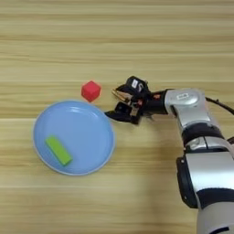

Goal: Move the objects on the table

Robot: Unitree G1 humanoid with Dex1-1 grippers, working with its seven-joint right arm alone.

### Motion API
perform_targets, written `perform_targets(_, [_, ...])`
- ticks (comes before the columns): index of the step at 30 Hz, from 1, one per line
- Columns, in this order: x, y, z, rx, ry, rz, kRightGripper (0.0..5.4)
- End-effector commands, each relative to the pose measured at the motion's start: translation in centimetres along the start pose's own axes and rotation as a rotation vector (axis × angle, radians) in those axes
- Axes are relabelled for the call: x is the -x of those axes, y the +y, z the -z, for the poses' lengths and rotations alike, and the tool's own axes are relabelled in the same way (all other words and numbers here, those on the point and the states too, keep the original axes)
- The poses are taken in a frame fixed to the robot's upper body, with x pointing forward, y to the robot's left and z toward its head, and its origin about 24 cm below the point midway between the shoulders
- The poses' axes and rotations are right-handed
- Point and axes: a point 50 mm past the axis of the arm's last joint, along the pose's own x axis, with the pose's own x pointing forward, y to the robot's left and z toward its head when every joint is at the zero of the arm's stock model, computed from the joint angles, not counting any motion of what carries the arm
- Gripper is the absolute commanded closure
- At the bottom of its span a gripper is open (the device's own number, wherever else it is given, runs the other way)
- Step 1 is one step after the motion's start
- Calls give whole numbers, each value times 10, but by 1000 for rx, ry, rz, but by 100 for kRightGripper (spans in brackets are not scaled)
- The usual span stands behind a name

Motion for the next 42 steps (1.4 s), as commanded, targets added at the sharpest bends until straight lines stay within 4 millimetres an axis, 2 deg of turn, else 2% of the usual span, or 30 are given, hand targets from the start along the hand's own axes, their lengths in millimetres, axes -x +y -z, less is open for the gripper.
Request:
perform_targets(1, [13,-27,-54,134,-140,92,4])
perform_targets(6, [15,-24,-69,171,-213,75,4])
perform_targets(12, [14,-3,-95,246,-304,-8,4])
perform_targets(18, [11,18,-103,274,-322,-75,4])
perform_targets(27, [2,50,-97,291,-289,-233,4])
perform_targets(42, [-38,95,-70,290,-134,-384,4])
